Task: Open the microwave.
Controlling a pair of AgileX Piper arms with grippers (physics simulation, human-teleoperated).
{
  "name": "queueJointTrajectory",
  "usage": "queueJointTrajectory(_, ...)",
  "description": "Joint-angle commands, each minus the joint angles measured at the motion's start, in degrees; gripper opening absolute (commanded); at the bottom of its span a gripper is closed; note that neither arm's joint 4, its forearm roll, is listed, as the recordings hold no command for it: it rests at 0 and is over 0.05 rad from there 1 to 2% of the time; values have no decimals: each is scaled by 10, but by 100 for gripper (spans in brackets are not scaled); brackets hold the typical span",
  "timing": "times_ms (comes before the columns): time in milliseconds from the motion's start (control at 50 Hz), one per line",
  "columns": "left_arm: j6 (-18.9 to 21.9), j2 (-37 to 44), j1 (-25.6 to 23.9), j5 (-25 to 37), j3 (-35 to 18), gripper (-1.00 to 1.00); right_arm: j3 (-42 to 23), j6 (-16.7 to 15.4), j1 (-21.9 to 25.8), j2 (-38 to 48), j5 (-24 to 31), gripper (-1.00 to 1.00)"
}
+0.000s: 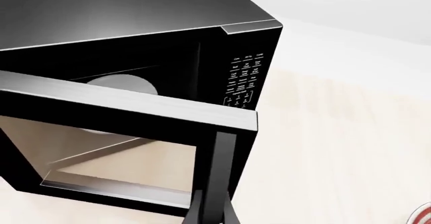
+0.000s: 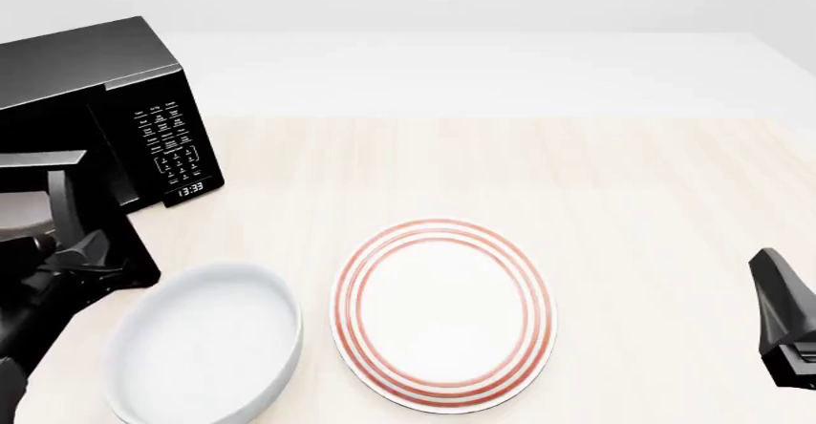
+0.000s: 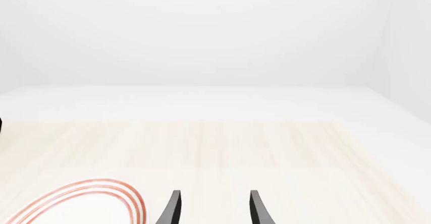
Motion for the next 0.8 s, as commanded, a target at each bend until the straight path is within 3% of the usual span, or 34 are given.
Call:
queueJointTrajectory(20,-10,-41,-27,-86,-19,-100,0,0,0,0,0,100)
queueJointTrajectory(660,-16,-47,-10,-86,-12,-100,0,0,0,0,0,100)
queueJointTrajectory(680,-18,-47,-10,-86,-12,100,0,0,0,0,0,100)
queueJointTrajectory(800,-24,-45,-11,-86,-12,100,0,0,0,0,0,100)
